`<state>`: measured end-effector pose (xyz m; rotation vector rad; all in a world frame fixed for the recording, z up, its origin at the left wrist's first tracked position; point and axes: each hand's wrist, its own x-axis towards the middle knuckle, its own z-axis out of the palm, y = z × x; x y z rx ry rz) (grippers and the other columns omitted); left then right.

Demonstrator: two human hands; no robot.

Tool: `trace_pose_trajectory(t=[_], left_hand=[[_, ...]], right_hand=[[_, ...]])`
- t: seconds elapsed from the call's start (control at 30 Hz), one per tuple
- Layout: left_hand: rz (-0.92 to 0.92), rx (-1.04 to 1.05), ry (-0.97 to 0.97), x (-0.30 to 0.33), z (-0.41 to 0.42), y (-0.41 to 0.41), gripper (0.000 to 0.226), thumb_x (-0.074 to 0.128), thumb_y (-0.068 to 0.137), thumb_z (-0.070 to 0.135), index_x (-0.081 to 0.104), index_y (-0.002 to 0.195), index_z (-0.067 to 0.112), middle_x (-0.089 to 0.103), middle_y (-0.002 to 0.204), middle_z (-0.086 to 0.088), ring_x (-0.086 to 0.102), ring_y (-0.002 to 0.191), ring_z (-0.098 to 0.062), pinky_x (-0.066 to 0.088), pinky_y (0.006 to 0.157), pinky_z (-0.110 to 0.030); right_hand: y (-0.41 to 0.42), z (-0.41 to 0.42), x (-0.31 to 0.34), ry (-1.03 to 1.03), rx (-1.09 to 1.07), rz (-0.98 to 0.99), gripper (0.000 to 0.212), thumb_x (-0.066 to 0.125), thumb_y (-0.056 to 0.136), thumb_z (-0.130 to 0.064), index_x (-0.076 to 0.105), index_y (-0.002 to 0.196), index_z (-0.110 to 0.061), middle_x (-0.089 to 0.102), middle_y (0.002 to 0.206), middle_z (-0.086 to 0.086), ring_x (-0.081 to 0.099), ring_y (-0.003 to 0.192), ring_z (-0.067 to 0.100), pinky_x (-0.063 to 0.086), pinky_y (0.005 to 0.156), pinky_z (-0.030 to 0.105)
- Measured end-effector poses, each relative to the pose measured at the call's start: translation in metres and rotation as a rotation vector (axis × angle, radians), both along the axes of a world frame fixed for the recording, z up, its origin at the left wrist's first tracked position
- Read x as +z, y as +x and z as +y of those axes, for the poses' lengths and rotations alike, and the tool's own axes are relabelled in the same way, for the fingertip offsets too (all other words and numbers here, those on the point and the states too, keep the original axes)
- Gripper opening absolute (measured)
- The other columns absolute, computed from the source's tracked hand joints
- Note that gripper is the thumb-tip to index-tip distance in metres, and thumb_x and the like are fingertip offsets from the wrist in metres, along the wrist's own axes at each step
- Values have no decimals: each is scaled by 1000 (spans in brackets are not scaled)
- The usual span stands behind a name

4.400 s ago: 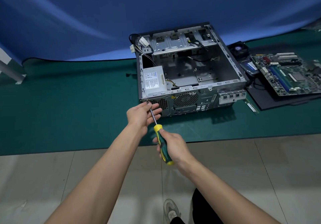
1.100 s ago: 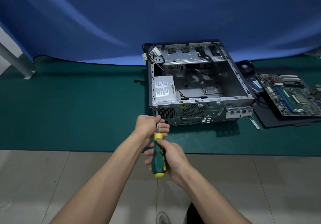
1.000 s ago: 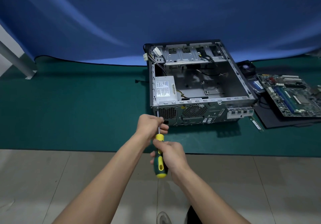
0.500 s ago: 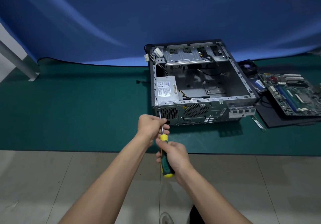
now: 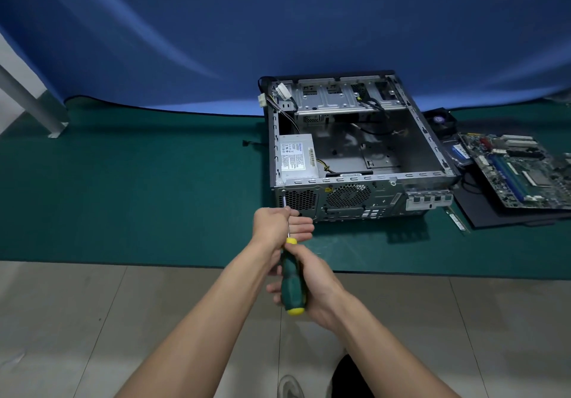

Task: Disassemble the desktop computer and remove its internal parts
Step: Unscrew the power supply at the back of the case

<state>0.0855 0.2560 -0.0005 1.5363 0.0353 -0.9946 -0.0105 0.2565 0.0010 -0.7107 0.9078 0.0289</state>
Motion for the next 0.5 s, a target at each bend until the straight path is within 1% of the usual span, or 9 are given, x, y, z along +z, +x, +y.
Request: trace_pose_trajectory(t=[0.07, 0.1, 0.17, 0.2, 0.27, 0.33, 0.4, 0.43, 0.5], left_hand=[[19, 11, -9, -2, 0, 0, 29, 32, 102, 8, 52, 85, -4, 66, 61, -13, 64, 43, -18, 52, 40, -25], [16, 17, -9, -2, 1, 1, 28, 33, 101, 8, 53, 85, -3, 66, 61, -13, 63, 42, -17, 51, 39, -24], [-12, 33, -4, -3, 2, 1, 23, 40, 99, 7, 54, 83, -2, 64, 58, -12, 57, 37, -15, 47, 36, -22], [-30, 39, 0, -3, 2, 2, 22, 45, 98, 8, 54, 80, -2, 63, 59, -12, 55, 36, -15, 46, 36, -21], [-31, 51, -8, -2, 2, 2, 22, 48, 97, 7, 54, 79, -4, 62, 62, -16, 57, 37, -17, 47, 36, -23], [11, 62, -38, -2, -1, 2, 25, 42, 99, 8, 54, 82, -7, 64, 63, -18, 62, 41, -20, 51, 38, -26], [91, 83, -81, -1, -3, 2, 30, 35, 102, 10, 52, 83, -7, 65, 59, -16, 64, 44, -21, 53, 40, -27], [126, 91, -93, -1, -4, 3, 31, 33, 103, 11, 51, 84, -6, 66, 58, -15, 65, 45, -21, 54, 41, -28], [152, 101, -93, -1, -5, 6, 28, 32, 102, 9, 50, 86, -5, 66, 64, -17, 65, 45, -22, 54, 41, -28]], right_hand=[[0, 0, 1, 10, 9, -23, 26, 48, 97, -24, 60, 86, -4, 66, 63, 9, 62, 50, 23, 48, 47, 28], [0, 1, -1, -39, 10, -23, 25, 48, 97, -20, 61, 85, -3, 66, 64, 10, 62, 50, 22, 49, 50, 29], [2, 3, -4, -201, 11, 26, 23, 50, 96, -17, 61, 79, -4, 65, 64, 9, 61, 49, 17, 49, 55, 29], [2, 4, -5, -275, -1, 64, 23, 53, 95, -17, 60, 75, -6, 64, 64, 7, 59, 47, 15, 48, 55, 26], [2, 4, -7, -360, -40, 129, 24, 58, 92, -21, 55, 72, -9, 59, 59, 3, 54, 42, 11, 43, 50, 22], [1, 2, -4, -326, -42, 156, 24, 59, 91, -29, 53, 75, -11, 59, 58, 2, 54, 42, 12, 40, 46, 22], [0, 2, 3, -170, -4, 118, 29, 55, 92, -36, 59, 78, -11, 64, 61, 4, 58, 44, 17, 42, 44, 22], [1, 3, 6, -118, 7, 88, 31, 53, 93, -35, 61, 77, -10, 66, 61, 4, 59, 44, 18, 43, 42, 22], [4, 5, 8, -156, 17, 83, 31, 50, 95, -30, 60, 76, -8, 65, 57, 3, 56, 39, 16, 41, 39, 20]])
